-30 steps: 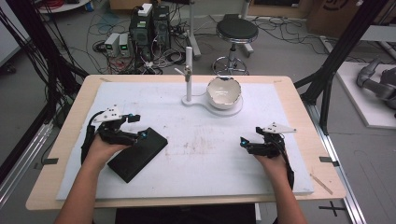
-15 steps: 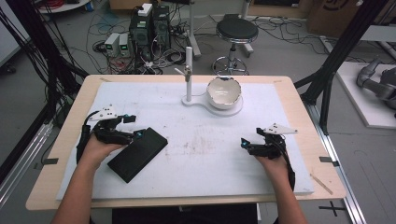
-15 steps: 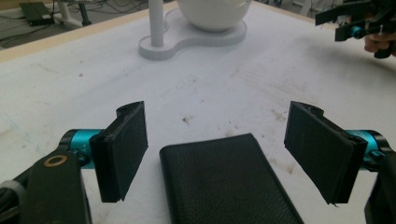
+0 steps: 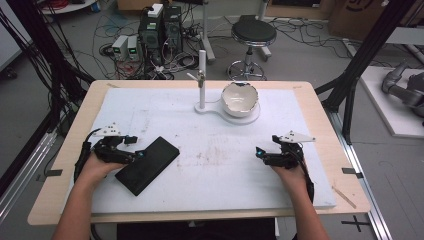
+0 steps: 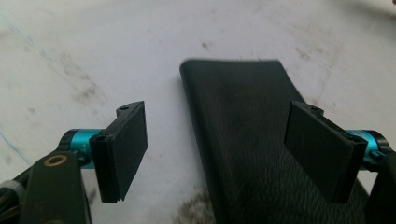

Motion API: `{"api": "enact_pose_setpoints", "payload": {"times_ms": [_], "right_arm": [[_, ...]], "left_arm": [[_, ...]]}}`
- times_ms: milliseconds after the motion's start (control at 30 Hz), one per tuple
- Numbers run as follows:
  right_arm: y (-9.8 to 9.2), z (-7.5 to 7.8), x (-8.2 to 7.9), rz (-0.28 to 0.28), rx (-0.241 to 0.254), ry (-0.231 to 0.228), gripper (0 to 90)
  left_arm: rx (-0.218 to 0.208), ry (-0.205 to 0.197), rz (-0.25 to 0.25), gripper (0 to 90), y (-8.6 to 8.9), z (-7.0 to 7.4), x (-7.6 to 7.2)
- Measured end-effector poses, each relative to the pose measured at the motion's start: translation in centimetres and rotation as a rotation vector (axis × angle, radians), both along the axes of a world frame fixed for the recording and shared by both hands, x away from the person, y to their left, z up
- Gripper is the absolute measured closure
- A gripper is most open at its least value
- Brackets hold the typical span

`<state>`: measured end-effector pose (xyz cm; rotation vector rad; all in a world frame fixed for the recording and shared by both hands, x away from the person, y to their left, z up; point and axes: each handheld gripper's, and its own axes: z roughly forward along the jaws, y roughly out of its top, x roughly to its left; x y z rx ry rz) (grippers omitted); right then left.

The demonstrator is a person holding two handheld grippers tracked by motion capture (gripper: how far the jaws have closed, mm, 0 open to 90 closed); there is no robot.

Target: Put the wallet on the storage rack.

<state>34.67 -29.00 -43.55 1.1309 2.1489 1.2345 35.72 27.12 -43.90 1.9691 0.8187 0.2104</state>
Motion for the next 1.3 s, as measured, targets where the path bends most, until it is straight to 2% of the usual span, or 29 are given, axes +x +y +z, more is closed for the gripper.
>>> {"api": "enact_pose_setpoints", "payload": {"times_ms": [67,100,200,333,433,533,567,633,667,700,867,900,933,967,1000,1067,1100,1200,1300], "right_arm": [[-0.1,0.0,0.0,-0.004,0.0,0.0,15.9],[-0.1,0.0,0.0,-0.006,0.0,-0.003,15.9],[0.0,0.1,0.0,-0.005,-0.001,-0.005,15.9],[0.3,0.1,0.0,0.001,-0.002,-0.005,15.9],[0.4,0.2,0.0,0.002,-0.004,-0.001,15.9],[0.4,0.1,0.0,0.001,0.0,-0.001,15.9],[0.3,0.1,0.0,0.001,-0.001,-0.004,15.9],[0.3,0.1,0.0,0.003,-0.004,-0.003,15.9],[0.3,0.1,0.0,0.003,-0.004,-0.003,15.9],[0.4,0.1,0.0,0.003,-0.004,-0.001,15.9],[0.4,0.1,0.0,0.002,-0.005,-0.001,15.9],[0.4,0.1,0.0,0.005,-0.004,-0.003,15.9],[0.4,0.1,0.0,0.005,-0.004,-0.003,15.9],[0.5,0.1,0.0,0.004,-0.006,-0.006,15.9],[0.5,0.1,0.0,0.004,-0.006,-0.006,15.9],[0.5,0.2,0.0,0.003,-0.005,-0.005,15.9],[0.5,0.2,0.0,0.003,-0.005,-0.005,15.9],[0.5,0.2,0.0,0.003,-0.008,-0.006,15.9],[0.5,0.1,0.0,0.004,-0.008,-0.005,15.9]], "left_arm": [[0.006,0.023,0.0,20.5,0.3,-0.4,-0.3],[-0.012,0.04,0.003,20.3,0.6,-0.7,-0.5],[-0.021,0.043,-0.009,20.3,0.6,-0.8,-0.8],[0.018,0.082,-0.002,20.3,0.4,-1.0,-1.1],[0.014,0.12,0.004,20.1,0.4,-1.2,-1.1],[0.018,0.118,-0.001,20.5,0.2,-1.2,-1.2],[0.002,0.131,-0.016,22.7,0.2,-1.2,-1.3],[-0.001,0.13,-0.031,31.8,0.2,-1.2,-1.4],[-0.02,0.147,-0.048,31.8,0.2,-1.2,-1.4],[-0.031,0.156,-0.051,38.1,0.2,-1.3,-1.4],[-0.046,0.167,-0.043,42.9,0.3,-1.4,-1.4],[-0.052,0.169,-0.036,49.3,0.4,-1.4,-1.4],[-0.064,0.175,-0.023,49.3,0.5,-1.3,-1.4],[-0.071,0.184,-0.011,58.8,0.6,-1.3,-1.3],[-0.077,0.19,0.002,58.8,0.6,-1.2,-1.4],[-0.065,0.177,0.011,65.3,0.6,-0.9,-1.4],[-0.069,0.171,0.011,74.3,0.6,-0.8,-1.5],[-0.057,0.157,0.002,77.1,0.5,-0.6,-1.5],[-0.063,0.152,-0.005,80.0,0.6,-0.4,-1.5]]}}
